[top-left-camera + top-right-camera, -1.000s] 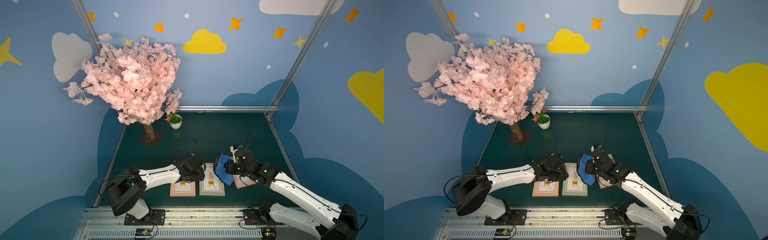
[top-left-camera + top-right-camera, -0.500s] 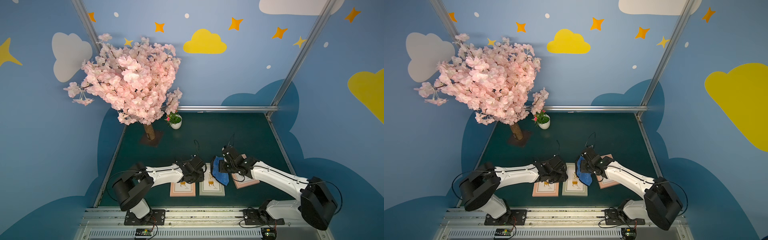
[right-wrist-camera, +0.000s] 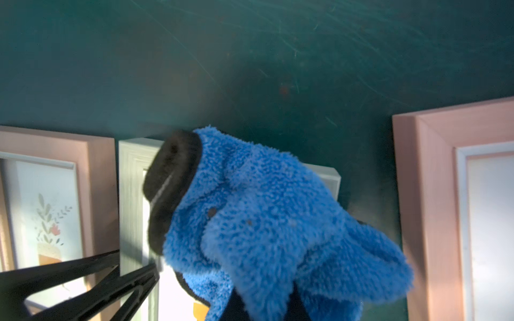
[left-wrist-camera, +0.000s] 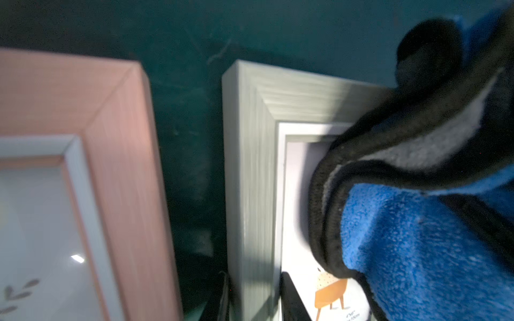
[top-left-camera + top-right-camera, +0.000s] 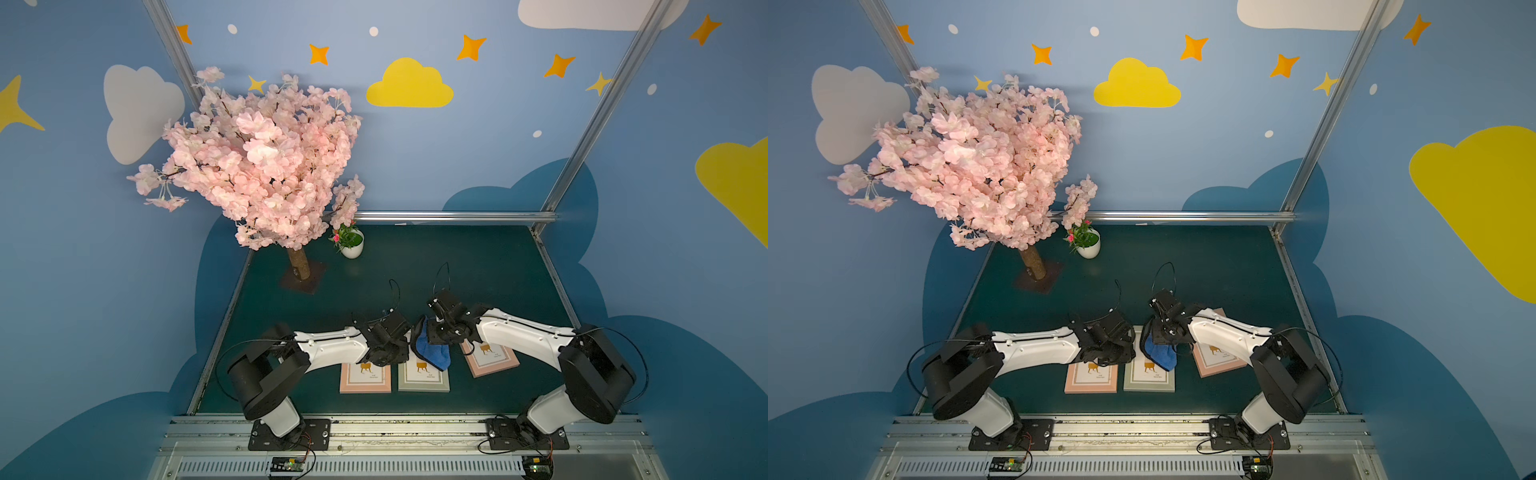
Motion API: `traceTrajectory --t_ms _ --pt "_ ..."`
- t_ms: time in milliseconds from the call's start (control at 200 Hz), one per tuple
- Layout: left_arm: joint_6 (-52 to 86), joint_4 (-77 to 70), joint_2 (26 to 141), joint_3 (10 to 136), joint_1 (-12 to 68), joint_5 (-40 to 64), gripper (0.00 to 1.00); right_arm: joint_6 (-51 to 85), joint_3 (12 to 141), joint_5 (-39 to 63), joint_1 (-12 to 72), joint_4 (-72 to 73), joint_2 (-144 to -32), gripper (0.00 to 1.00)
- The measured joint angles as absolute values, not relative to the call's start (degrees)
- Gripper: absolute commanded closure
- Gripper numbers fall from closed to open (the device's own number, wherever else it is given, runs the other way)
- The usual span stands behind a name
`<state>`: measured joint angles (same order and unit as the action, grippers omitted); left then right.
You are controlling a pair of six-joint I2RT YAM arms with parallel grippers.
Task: Wipe the picture frame with a cloth
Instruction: Wipe the dirt from the picture frame.
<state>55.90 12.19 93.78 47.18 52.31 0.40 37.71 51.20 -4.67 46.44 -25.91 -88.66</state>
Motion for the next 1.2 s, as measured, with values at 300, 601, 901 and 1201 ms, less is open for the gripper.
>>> traceTrajectory --t_ms 300,601,901,1201 --pt "56.01 13.76 94.45 48.29 52.31 0.27 0.85 39.66 48.86 -5.28 48.53 -25.89 -87.31 1.0" --pt "56.84 13.98 94.5 48.36 52.42 -0.21 0.91 45.69 43.92 -7.07 56.73 -26.96 -82.5 1.0" --pt "57.04 14.0 94.5 48.36 52.53 -0.45 0.97 52.49 37.12 -6.9 63.22 -29.21 -72.25 1.0" --pt "57.1 13.91 94.5 48.36 52.56 -0.23 0.97 54.22 36.67 -7.07 63.22 -28.97 -72.47 1.0"
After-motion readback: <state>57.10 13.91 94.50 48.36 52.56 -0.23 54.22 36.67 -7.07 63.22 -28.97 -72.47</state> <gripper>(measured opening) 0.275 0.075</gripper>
